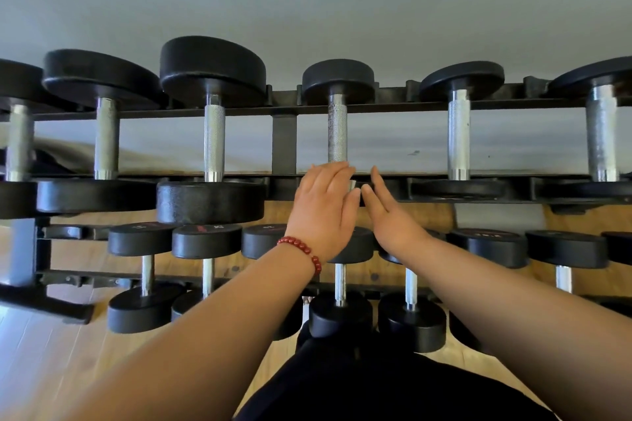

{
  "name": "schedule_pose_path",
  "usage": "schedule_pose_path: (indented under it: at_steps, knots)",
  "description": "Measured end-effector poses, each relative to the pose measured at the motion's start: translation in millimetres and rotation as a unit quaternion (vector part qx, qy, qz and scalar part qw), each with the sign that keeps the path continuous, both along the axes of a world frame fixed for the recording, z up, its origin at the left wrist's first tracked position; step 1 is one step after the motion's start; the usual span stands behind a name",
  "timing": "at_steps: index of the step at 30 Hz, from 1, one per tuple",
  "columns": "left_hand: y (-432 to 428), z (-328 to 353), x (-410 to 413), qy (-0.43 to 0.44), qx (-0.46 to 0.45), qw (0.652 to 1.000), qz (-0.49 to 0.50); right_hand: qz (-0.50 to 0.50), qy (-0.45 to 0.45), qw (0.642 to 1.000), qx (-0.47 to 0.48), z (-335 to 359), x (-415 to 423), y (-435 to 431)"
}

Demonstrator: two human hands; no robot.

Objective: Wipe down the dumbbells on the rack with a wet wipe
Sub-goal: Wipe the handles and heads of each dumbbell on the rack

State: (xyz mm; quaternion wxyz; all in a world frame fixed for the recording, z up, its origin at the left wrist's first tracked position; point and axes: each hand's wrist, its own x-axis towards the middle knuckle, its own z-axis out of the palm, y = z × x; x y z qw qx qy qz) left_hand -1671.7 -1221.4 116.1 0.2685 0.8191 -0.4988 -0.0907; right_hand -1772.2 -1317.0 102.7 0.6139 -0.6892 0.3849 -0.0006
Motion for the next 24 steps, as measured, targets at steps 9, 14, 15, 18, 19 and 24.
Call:
schedule_pose_path:
  at_steps: [9,14,15,18,19,24]
  knots:
    - [26.2,6.6,18.6,0.296,-0.092,0.948,0.076,0.141,-0.156,0.897,-0.39,17.7,-8.3,-9.3]
    - [32.3,5.6,26.9,0.385,-0.087,0.915,0.088,0.306,-0.166,0.791,-0.503,3.2,10.4,-4.0]
    - [32.8,5.4,29.3,0.389,-0.089,0.912,0.095,0.304,-0.172,0.782,-0.516,0.7,10.7,-4.9]
    - [33.0,2.9,36.7,0.392,-0.072,0.911,0.103,0.273,-0.195,0.768,-0.546,-2.4,7.7,-7.7]
    - [32.6,2.4,37.8,0.392,-0.062,0.912,0.1,0.264,-0.198,0.764,-0.554,-1.9,8.0,-6.5]
    - [30.6,-0.3,41.5,0.402,-0.046,0.909,0.099,0.265,-0.196,0.759,-0.561,2.4,25.8,-0.2]
